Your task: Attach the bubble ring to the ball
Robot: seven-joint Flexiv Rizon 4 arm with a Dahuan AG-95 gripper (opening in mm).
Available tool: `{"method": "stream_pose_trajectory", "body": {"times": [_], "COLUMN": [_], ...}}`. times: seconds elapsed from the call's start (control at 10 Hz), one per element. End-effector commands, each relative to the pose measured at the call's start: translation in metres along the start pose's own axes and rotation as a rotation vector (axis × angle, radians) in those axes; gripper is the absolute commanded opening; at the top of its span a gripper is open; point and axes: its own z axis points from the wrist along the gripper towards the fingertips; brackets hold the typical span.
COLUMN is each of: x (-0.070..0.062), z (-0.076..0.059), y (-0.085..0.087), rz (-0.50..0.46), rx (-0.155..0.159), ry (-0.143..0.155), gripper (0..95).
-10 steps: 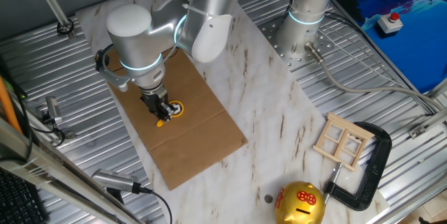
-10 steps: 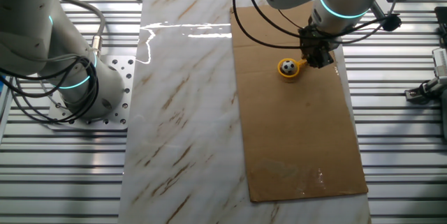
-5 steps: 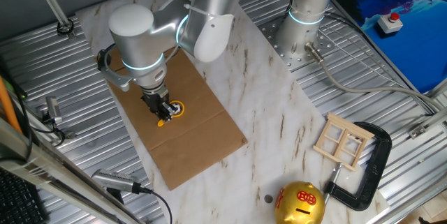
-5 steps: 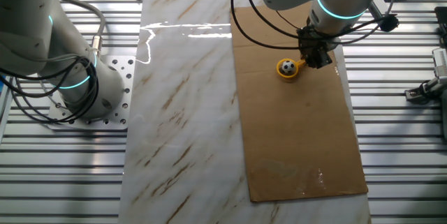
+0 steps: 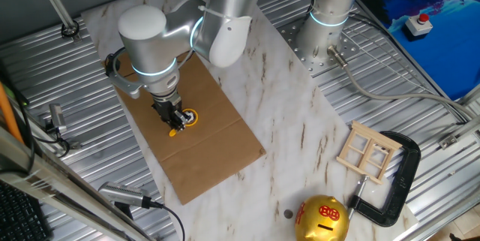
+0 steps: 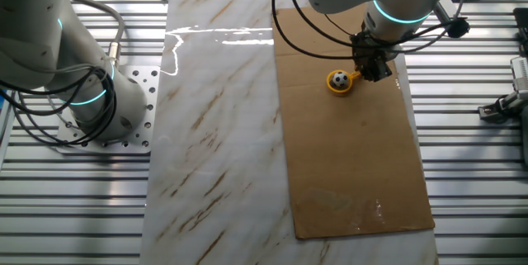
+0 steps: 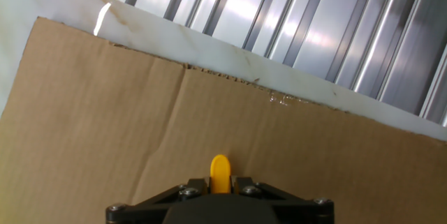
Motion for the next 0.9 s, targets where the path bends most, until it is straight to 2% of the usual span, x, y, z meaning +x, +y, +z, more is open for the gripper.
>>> {"method": "stream_pose_trajectory", "body": {"times": [0.1, 0.2, 0.7, 0.9], "x": [0.0, 0.0, 0.002, 0.007], "z": [0.0, 0.0, -0.004, -0.018], "y": [0.0, 0.0, 0.001, 0.003], "rz": [-0.007, -0.014, -0.023, -0.024], "rx": [0.001, 0.001, 0.004, 0.005], "ry": [0.003, 0.003, 0.005, 0.006], "gripper": [0.0, 19.0, 19.0, 19.0]}}
